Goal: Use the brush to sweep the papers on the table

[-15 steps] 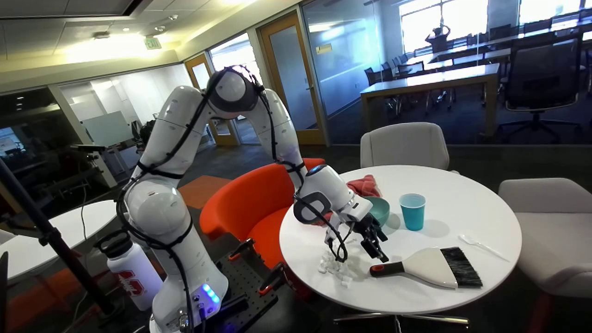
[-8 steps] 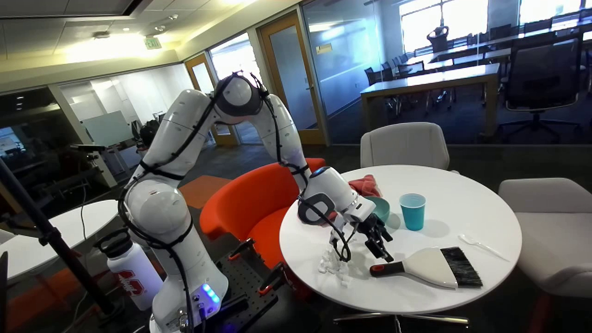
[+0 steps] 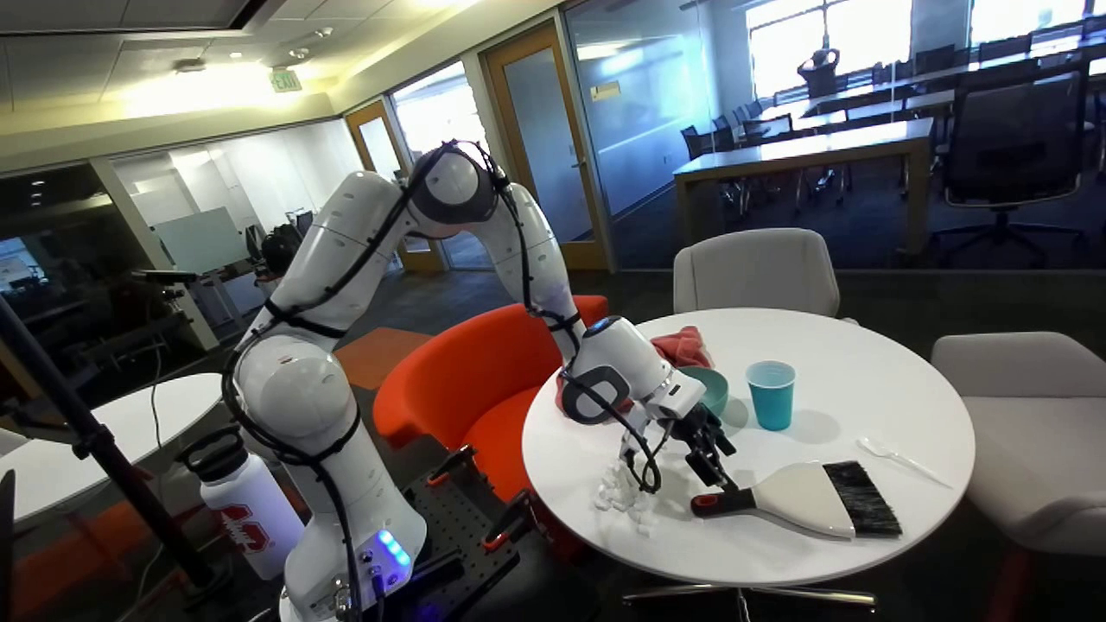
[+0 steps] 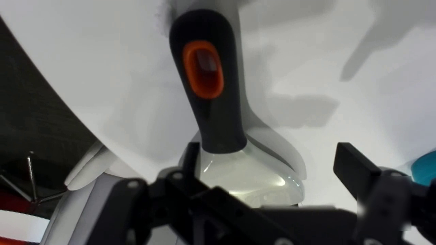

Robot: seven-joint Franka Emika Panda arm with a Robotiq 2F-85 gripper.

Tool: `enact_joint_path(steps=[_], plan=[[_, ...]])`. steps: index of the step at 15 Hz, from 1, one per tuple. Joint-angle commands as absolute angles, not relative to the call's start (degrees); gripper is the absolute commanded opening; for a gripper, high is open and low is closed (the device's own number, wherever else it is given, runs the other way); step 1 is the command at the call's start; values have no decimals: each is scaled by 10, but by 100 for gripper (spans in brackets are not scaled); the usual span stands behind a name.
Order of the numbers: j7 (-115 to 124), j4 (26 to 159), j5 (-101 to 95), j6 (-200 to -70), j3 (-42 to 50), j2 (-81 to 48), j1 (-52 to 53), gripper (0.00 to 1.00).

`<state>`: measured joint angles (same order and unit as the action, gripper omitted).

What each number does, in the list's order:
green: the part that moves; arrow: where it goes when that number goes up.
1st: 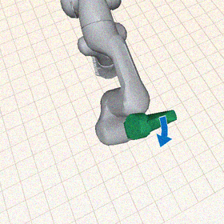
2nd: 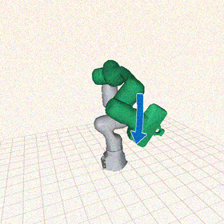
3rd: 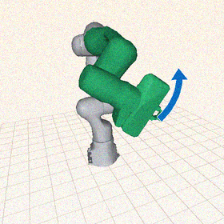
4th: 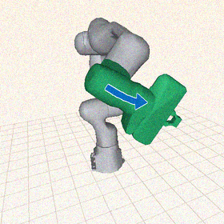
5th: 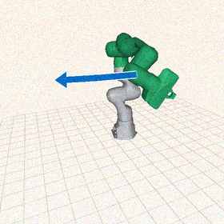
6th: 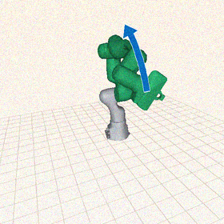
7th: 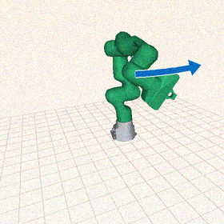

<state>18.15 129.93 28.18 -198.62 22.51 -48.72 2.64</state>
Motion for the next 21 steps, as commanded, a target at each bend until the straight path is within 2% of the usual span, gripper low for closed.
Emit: enact_joint_path(steps=[1,16,17,18,21], plan=[[175,1302,285,-1986,217,-480,10,100],[182,1243,259,-1985,148,-526,-118,100],[181,1243,256,-1985,143,-525,-122,90],[181,1242,255,-1985,142,-525,-123,72],[178,1244,249,-1985,140,-522,-125,50]])
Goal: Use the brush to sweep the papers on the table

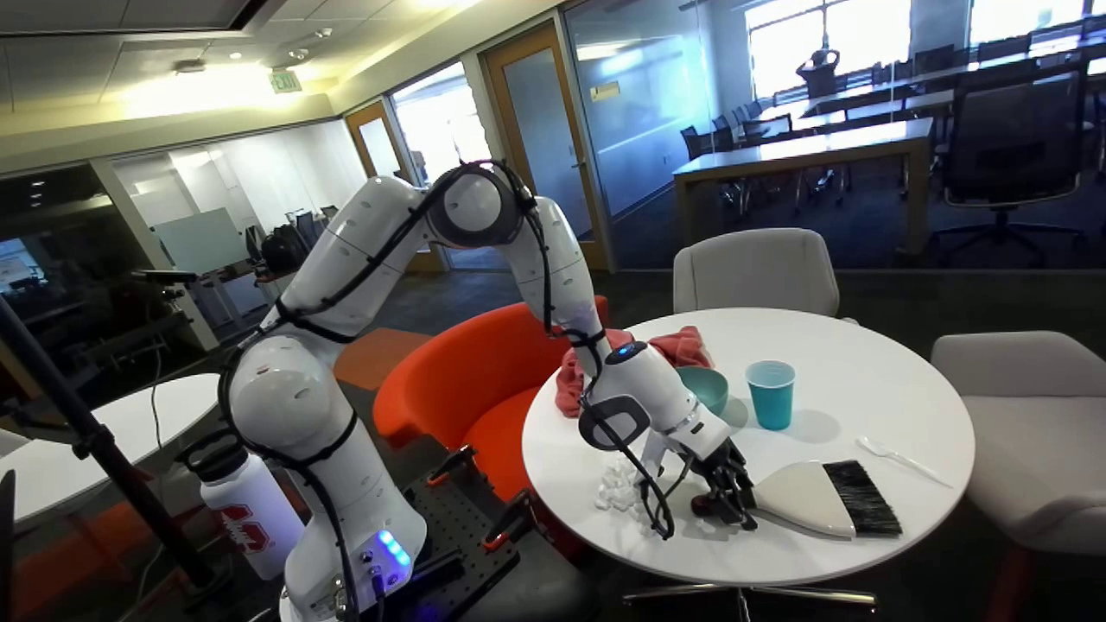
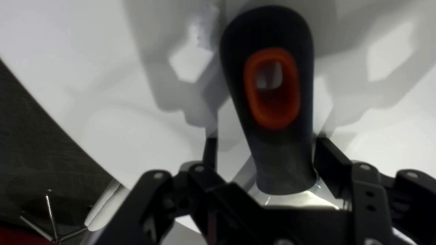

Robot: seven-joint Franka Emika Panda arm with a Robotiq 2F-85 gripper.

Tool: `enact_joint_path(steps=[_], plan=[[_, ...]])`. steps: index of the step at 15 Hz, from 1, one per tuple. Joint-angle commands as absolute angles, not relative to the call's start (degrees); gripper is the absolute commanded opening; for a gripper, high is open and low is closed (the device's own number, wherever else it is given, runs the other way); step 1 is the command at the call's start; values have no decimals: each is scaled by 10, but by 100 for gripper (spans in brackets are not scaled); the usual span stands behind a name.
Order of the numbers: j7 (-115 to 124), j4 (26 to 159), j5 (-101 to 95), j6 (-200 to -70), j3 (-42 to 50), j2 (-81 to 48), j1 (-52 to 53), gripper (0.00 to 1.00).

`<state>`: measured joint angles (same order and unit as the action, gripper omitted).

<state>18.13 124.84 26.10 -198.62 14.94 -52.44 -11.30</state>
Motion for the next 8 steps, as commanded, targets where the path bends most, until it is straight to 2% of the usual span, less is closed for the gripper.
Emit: enact_joint_path(steps=[1,5,8], plan=[[178,1243,248,-1985,141,-522,-125,42],[177,1244,247,-1985,143,-518,-120,13],[174,1250,247,-1985,146,-514,-115,13]])
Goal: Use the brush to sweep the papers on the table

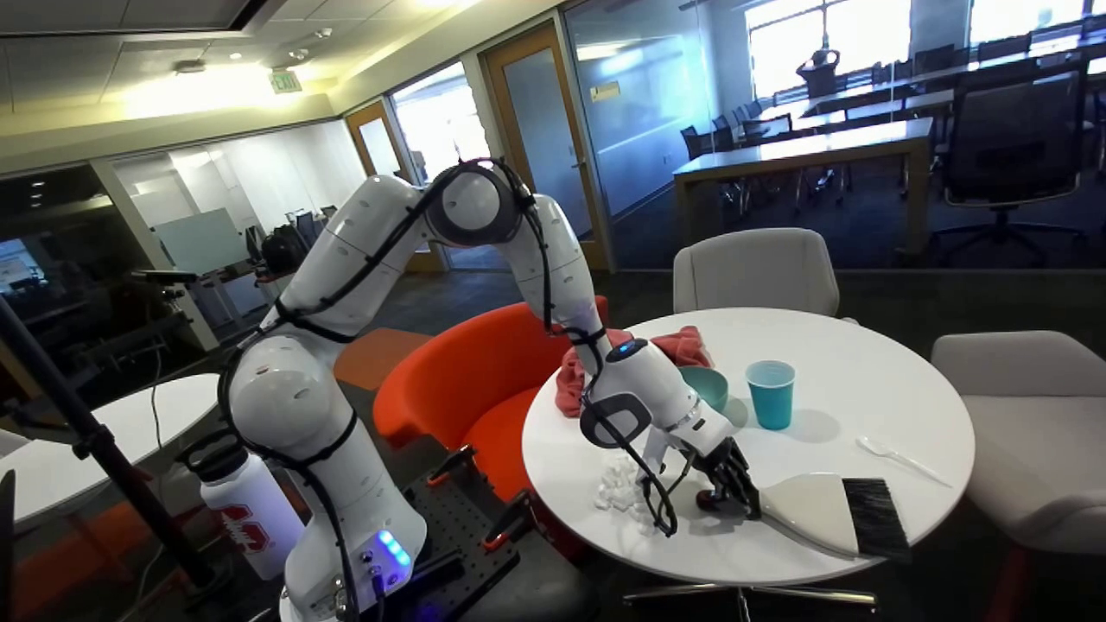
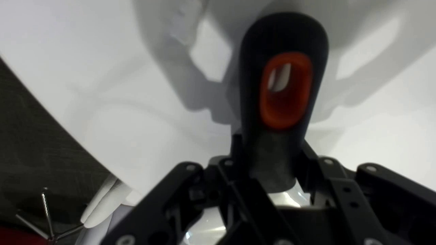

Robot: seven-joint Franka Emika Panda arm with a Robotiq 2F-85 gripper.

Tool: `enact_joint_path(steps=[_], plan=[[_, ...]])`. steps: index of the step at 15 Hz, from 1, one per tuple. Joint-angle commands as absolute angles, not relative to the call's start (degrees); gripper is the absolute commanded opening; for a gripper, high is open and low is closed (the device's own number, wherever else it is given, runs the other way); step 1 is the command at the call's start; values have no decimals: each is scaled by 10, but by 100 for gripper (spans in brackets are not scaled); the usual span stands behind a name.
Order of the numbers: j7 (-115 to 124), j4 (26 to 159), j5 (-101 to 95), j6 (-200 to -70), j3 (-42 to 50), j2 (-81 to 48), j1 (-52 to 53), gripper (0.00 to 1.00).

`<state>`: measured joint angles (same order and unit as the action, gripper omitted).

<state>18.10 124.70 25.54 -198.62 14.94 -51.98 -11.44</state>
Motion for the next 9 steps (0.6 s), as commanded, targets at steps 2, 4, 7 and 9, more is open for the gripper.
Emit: enact_joint_path(steps=[2,4,7,9], plan=[[171,1264,244,-1985,143,-501,-115,13],[169,1282,240,-1985,140,-481,-118,13],[165,1317,222,-1985,125,-443,-133,13],[167,1338,220,-1973,126,-417,-133,13]])
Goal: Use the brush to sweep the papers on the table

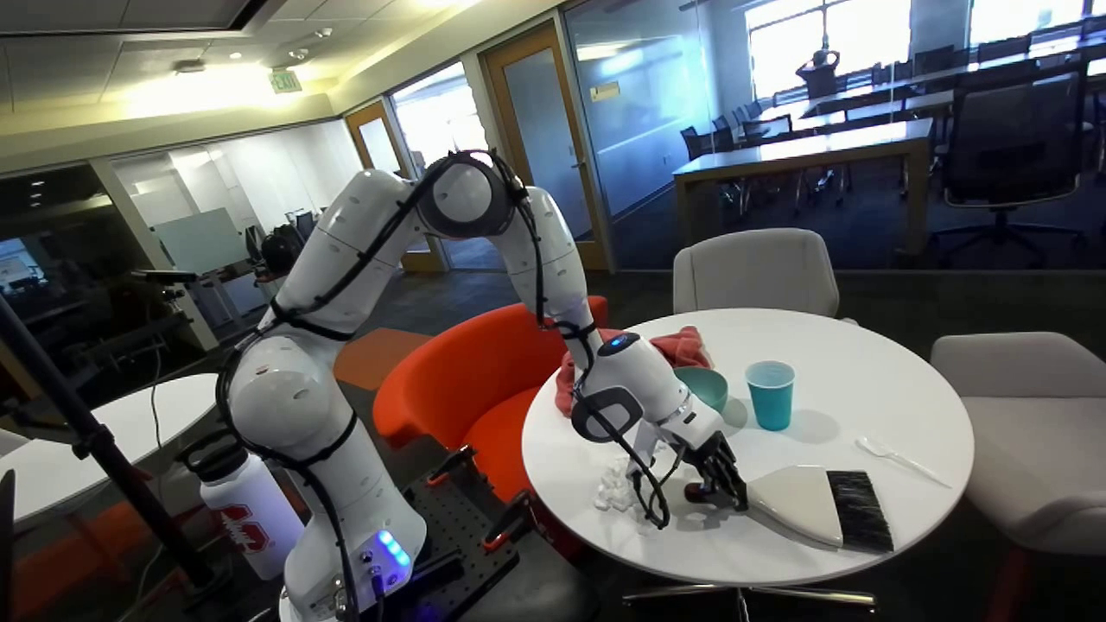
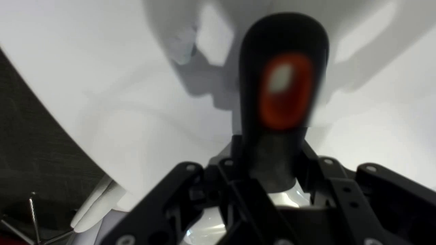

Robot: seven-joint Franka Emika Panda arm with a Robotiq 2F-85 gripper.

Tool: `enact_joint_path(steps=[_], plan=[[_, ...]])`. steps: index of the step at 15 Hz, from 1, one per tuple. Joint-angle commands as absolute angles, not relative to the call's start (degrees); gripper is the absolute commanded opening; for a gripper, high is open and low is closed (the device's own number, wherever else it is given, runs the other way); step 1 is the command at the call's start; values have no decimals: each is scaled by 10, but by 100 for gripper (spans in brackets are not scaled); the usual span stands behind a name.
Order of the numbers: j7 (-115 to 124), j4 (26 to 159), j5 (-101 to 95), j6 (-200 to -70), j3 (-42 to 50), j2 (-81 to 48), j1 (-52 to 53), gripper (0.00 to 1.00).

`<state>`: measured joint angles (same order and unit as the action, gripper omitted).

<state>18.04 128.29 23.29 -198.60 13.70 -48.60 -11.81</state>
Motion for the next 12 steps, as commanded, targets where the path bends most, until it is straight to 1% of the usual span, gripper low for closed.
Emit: enact_joint_path(steps=[1,4,7,9,12], plan=[[168,1350,222,-1967,131,-404,-130,13],[166,1376,238,-1925,166,-369,-104,13],[163,1387,221,-1856,175,-333,-115,13],[158,1394,203,-1808,146,-294,-153,13],[141,1404,208,-1750,75,-238,-231,13]])
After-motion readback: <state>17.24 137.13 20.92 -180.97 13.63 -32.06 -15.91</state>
